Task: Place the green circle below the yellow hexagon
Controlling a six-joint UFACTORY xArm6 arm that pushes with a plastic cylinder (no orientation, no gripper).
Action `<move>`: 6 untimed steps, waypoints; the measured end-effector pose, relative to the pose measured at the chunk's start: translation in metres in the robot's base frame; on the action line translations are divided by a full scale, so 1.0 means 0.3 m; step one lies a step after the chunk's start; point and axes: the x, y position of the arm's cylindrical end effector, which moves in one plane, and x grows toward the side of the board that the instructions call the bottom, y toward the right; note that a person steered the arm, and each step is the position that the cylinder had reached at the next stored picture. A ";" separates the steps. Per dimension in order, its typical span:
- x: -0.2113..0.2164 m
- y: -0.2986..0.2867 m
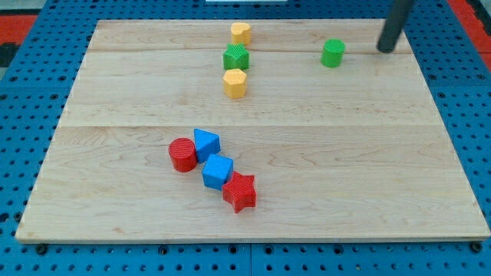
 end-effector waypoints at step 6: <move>0.143 -0.404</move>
